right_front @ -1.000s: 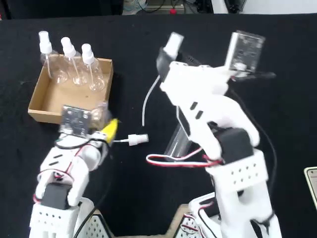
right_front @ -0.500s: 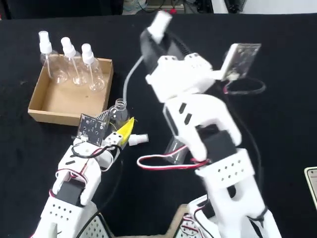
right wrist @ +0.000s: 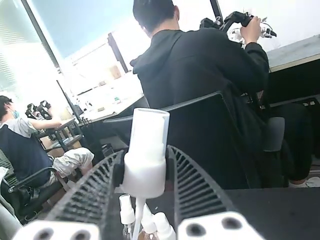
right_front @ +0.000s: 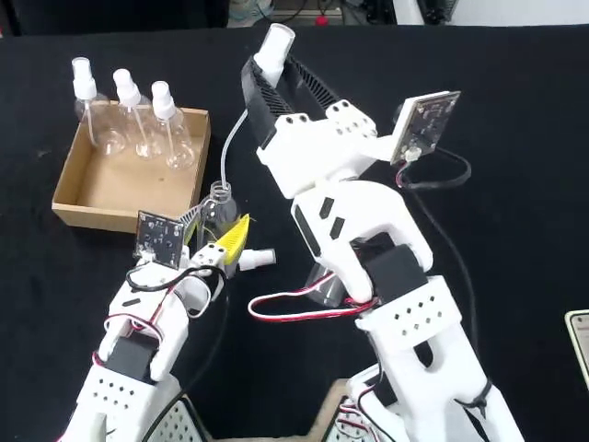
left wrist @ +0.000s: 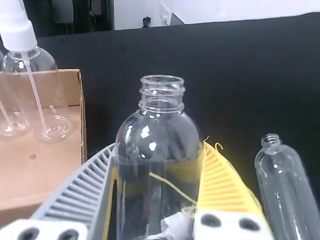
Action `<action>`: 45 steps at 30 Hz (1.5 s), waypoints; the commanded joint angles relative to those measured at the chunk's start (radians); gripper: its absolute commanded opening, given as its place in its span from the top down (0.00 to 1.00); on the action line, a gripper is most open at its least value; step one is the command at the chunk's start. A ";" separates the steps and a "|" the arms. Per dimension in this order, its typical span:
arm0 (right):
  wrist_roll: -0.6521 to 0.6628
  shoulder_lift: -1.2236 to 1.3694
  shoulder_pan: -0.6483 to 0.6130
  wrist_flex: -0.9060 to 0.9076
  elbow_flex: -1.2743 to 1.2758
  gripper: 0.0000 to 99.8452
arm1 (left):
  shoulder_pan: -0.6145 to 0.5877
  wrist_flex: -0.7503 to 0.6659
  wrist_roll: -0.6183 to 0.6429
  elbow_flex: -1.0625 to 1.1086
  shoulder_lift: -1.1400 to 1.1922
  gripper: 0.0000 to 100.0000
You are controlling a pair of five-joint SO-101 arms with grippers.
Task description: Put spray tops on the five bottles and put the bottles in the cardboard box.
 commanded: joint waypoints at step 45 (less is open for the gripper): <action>0.021 0.117 -0.080 -0.120 0.148 0.99 | 0.008 0.196 0.018 -0.076 -0.189 0.88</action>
